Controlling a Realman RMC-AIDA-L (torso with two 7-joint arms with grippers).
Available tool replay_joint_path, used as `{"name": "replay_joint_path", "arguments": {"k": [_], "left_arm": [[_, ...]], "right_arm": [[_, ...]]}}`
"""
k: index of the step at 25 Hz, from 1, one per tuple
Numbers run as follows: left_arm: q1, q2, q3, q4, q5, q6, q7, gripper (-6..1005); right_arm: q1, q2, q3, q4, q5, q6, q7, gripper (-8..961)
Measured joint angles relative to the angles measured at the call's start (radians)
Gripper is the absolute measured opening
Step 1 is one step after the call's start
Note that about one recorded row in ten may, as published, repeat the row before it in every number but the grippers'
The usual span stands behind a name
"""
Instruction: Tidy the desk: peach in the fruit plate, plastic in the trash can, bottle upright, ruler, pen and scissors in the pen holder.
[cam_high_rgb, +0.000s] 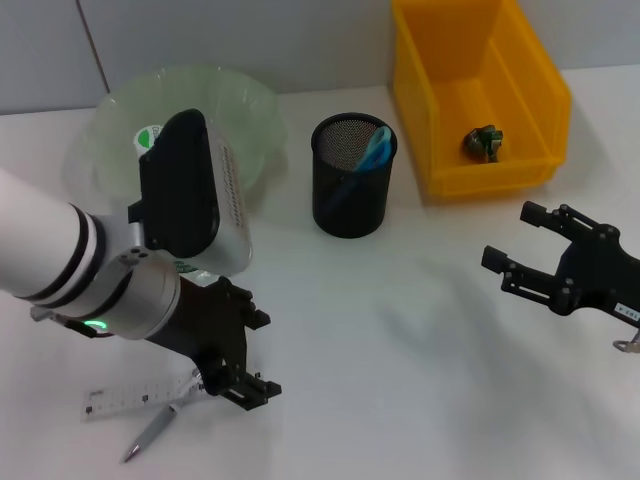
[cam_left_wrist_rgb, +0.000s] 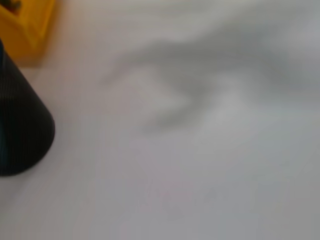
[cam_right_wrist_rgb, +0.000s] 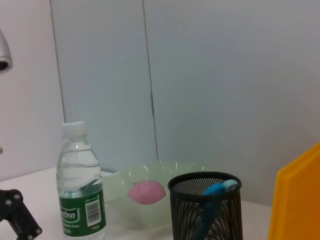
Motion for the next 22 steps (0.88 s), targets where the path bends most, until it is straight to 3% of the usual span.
{"name": "replay_joint_path", "arguments": {"k": [22], "left_arm": [[-0.063,-0.002,0.013,-0.117,0.044,-0.012,-0.005,796]], "right_arm": [[0.012,0.007,-0.011,0.014,-0.011,0.020,-0.013,819]]}}
